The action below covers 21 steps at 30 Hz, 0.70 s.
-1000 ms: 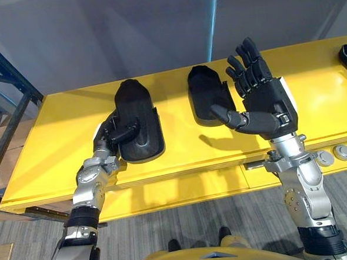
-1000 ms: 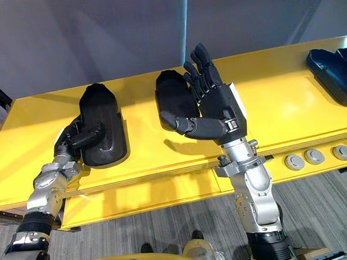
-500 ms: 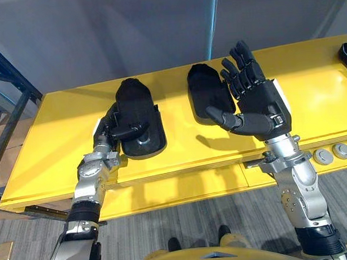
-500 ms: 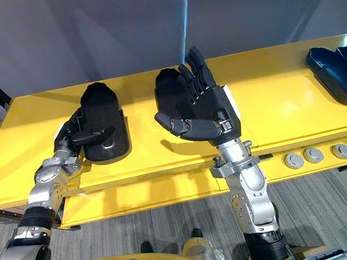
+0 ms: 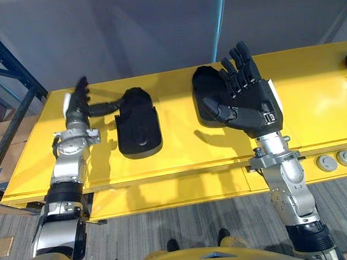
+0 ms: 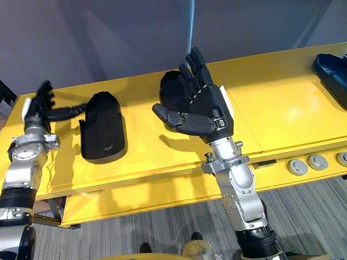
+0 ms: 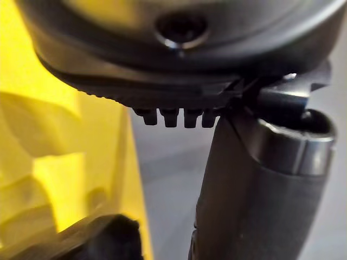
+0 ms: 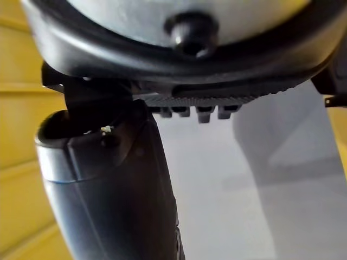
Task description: Walk over and take three plastic housings, then place them on the shelf
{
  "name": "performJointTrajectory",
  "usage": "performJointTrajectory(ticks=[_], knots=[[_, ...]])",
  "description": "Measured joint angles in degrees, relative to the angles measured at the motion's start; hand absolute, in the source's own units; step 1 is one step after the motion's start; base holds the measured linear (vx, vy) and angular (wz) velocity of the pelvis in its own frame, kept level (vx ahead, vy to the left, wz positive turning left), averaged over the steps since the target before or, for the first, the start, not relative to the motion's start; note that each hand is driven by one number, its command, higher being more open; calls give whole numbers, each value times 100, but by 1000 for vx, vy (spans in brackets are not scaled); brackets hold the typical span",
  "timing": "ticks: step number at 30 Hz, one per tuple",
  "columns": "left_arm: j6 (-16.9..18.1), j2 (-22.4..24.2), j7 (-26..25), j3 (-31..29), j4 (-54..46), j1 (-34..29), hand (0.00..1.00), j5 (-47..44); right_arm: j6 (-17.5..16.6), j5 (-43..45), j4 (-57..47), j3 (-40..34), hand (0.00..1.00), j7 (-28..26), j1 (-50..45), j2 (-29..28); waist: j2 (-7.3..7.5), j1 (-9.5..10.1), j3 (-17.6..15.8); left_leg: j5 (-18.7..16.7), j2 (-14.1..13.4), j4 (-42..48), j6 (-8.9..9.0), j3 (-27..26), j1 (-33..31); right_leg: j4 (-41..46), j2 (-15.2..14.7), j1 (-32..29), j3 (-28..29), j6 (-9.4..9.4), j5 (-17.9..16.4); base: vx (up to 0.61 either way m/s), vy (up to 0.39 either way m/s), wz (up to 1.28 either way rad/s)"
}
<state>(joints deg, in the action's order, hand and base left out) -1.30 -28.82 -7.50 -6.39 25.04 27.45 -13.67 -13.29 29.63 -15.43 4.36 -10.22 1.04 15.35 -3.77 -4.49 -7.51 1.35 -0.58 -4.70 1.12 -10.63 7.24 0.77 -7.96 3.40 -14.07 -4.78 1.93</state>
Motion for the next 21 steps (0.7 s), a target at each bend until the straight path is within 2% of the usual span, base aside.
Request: performJointTrajectory(ticks=[7,8,10,12,14,15,16,21], knots=[[879,-12,-86,-89,-1516,-11,100,-659,-140,-2,0,8,100,-1,-10,-38,10,14,12,-5,-4,-1,8,-4,0,-24,5,10,-5,8,12,0,0,0],[926,26,-92,-164,-1719,-42,100,-671,-140,-1,0,6,100,1,-17,-62,10,10,14,-5,-4,-1,8,-5,0,-29,5,11,-5,7,13,0,0,0],[1353,328,-177,-515,-2549,-337,100,-793,-133,-14,0,-30,100,61,-56,-176,6,-1,28,-10,-4,-2,14,-5,-6,-118,13,48,-14,8,51,0,0,0],[1857,880,-352,-865,-3597,-1034,100,-805,-122,-122,0,-179,100,195,-214,-306,-19,17,118,-24,-3,-4,31,41,-23,-241,19,125,-90,4,80,5,-10,11],[2058,1263,-419,-1033,-4218,-1636,100,-745,-100,-304,0,-313,100,263,-341,-384,-35,51,161,-33,-4,-5,41,113,-13,-303,26,202,-155,3,80,19,-13,17],[2194,1548,-472,-1099,-4607,-2117,100,-623,-98,-479,-1,-406,100,343,-412,-441,-51,150,181,-36,-11,-5,46,137,-17,-326,34,220,-188,3,80,15,-14,11],[2257,2136,-172,-1492,-5054,-3527,100,-695,20,-797,-4,-620,100,450,-384,-626,304,430,533,-67,2,-31,84,400,-92,-408,17,365,-536,8,68,0,-8,4],[2257,2168,-166,-1491,-5053,-3541,100,-696,20,-798,-4,-625,100,449,-384,-625,299,432,530,-56,3,-27,70,408,-94,-405,16,365,-542,9,67,0,0,0]])
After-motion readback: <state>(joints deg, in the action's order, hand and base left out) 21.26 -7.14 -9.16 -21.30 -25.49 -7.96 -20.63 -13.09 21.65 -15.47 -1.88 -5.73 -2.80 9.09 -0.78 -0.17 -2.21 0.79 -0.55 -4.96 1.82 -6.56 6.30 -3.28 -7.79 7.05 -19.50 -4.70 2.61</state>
